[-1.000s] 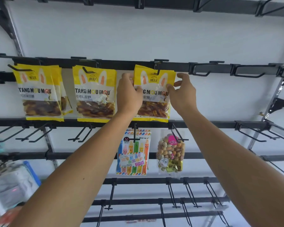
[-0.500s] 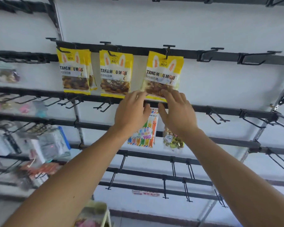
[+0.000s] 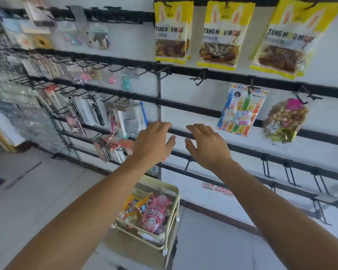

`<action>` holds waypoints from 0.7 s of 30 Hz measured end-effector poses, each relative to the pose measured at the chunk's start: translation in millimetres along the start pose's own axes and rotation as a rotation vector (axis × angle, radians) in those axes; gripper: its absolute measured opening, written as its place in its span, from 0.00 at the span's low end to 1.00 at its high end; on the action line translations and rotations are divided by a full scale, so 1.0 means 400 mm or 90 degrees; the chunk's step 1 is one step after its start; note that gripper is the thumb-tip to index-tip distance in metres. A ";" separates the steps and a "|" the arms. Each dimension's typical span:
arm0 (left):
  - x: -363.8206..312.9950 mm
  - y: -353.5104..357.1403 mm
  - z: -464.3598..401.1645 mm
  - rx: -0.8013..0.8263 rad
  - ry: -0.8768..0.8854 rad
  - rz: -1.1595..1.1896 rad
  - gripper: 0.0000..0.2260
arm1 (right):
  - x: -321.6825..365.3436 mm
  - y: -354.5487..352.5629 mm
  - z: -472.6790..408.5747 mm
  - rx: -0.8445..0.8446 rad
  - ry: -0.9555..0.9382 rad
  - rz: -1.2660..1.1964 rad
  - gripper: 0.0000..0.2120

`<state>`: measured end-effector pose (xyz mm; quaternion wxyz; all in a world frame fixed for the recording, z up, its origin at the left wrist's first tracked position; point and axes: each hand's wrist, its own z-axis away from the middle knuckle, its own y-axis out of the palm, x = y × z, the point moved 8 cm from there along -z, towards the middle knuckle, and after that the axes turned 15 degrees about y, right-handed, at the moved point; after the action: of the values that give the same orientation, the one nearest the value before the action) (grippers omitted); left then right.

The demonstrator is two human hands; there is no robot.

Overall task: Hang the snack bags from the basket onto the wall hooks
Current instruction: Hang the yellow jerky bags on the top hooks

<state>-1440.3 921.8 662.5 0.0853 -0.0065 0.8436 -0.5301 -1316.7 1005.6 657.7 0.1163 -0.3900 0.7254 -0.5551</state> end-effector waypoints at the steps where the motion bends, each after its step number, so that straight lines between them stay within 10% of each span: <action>1: 0.037 0.011 0.029 0.007 -0.004 0.004 0.20 | 0.030 0.037 0.006 0.018 0.003 0.005 0.21; 21: 0.486 0.662 0.423 0.295 -0.235 0.325 0.18 | 0.061 0.874 0.191 0.428 0.409 -0.116 0.24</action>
<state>-1585.2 867.1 327.1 0.3638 0.1275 0.6468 -0.6581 -1439.8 961.9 323.7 -0.0435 -0.2011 0.4677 -0.8596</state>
